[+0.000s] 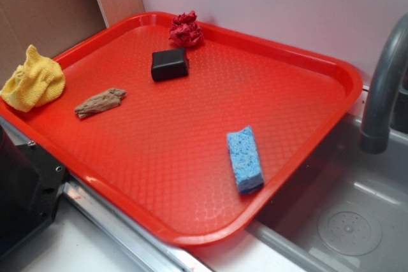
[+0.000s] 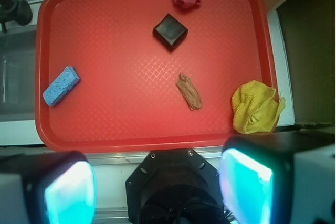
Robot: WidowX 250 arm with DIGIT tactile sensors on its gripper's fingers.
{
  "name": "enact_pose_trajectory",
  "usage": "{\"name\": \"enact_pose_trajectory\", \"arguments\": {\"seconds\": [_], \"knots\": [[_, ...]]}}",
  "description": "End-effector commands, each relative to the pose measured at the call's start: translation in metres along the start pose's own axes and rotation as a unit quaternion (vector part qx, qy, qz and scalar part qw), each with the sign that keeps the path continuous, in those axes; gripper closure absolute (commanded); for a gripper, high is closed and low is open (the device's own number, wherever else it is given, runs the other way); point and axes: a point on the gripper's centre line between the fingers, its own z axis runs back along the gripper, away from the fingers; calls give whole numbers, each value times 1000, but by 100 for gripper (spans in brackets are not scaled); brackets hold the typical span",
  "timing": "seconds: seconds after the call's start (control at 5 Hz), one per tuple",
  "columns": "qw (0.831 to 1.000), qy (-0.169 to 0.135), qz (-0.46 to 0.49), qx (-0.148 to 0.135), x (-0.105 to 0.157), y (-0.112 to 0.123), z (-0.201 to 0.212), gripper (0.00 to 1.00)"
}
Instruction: Grab the red paper.
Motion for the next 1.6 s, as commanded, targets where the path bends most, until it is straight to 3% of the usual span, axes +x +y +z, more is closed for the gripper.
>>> {"name": "enact_pose_trajectory", "arguments": {"seconds": [0.0,0.2,0.4,0.6,1.2,1.4], "knots": [[1000,0,0,0,0,0,0,0],[999,-22,-12,27,42,18,-54,0],[999,-38,-4,5,74,31,-91,0],[999,-42,-3,8,100,46,-126,0],[996,-89,19,24,174,71,-188,0],[995,-99,25,14,202,83,-206,0]]}}
